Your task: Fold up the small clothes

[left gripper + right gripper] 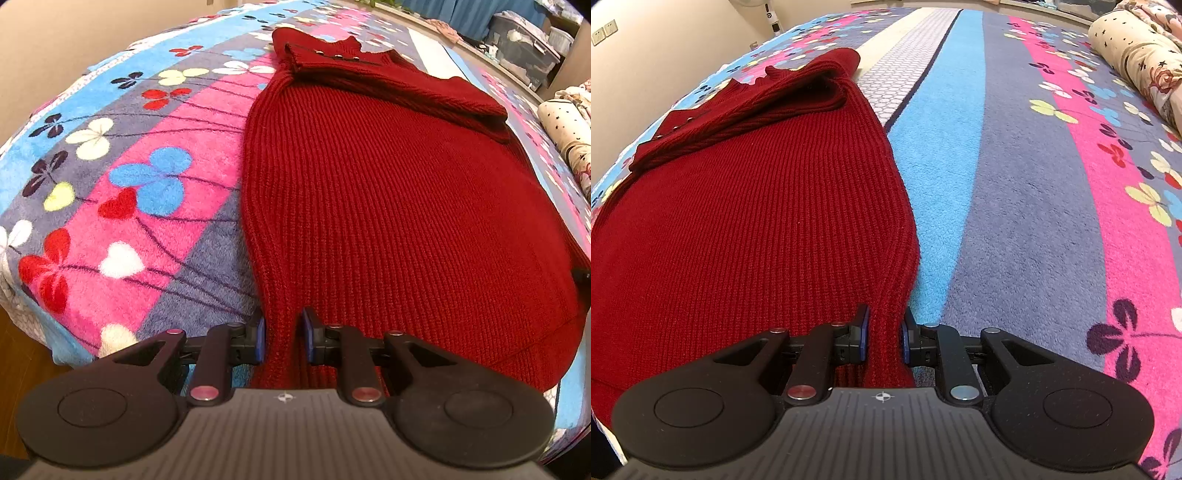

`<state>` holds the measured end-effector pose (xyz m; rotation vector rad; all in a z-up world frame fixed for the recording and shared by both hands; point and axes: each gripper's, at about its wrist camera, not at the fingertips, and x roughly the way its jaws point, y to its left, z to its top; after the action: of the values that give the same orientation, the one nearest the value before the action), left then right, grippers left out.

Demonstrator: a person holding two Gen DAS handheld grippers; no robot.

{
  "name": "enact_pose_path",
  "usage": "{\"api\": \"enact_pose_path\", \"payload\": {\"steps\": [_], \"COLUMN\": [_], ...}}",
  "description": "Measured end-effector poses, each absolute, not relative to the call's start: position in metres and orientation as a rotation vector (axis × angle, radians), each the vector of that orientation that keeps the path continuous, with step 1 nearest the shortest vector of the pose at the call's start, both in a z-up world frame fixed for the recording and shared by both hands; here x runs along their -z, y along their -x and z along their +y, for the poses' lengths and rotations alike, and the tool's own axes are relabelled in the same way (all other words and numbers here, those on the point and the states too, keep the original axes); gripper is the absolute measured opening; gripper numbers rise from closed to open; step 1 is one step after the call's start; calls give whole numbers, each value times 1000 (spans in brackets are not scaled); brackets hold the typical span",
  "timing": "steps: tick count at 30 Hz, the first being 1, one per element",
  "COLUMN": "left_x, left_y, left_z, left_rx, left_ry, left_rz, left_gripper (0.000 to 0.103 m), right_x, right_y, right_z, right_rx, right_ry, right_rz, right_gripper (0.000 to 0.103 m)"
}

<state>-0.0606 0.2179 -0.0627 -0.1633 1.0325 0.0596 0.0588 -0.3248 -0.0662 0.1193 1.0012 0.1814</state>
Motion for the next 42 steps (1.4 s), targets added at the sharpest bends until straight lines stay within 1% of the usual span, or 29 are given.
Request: {"api": "enact_pose_path", "payload": {"steps": [1, 2, 7, 13, 20, 27, 34, 36, 38, 42], "left_x": [62, 62, 47, 13, -38, -75, -124, -125, -115, -85], "left_y": [61, 62, 68, 76, 105, 144, 200, 195, 172, 91], "left_z": [217, 217, 210, 204, 194, 196, 229, 239, 247, 261], "left_rx": [-60, -58, -43, -1, 58, 162, 270, 264, 241, 201], "left_ry": [160, 154, 99, 77, 28, 41, 168, 214, 235, 265], "left_rz": [1030, 1023, 930, 820, 692, 658, 632, 639, 655, 708], "left_gripper": [20, 13, 12, 11, 9, 9, 9, 9, 9, 9], "right_x": [66, 66, 50, 17, -22, -64, -86, -85, -77, -54], "right_y": [-59, -58, -54, -45, -25, 24, 112, 122, 113, 41], "right_z": [-325, -325, -328, -354, -375, -382, -411, -423, -435, -437], "right_rx": [-182, -182, -218, -292, -310, -297, -278, -259, -229, -196], "right_ry": [-118, -117, -161, -342, -450, -445, -528, -573, -608, -579], "right_rz": [999, 995, 904, 761, 716, 630, 597, 596, 616, 695], "right_gripper": [17, 14, 12, 11, 9, 7, 7, 7, 7, 6]}}
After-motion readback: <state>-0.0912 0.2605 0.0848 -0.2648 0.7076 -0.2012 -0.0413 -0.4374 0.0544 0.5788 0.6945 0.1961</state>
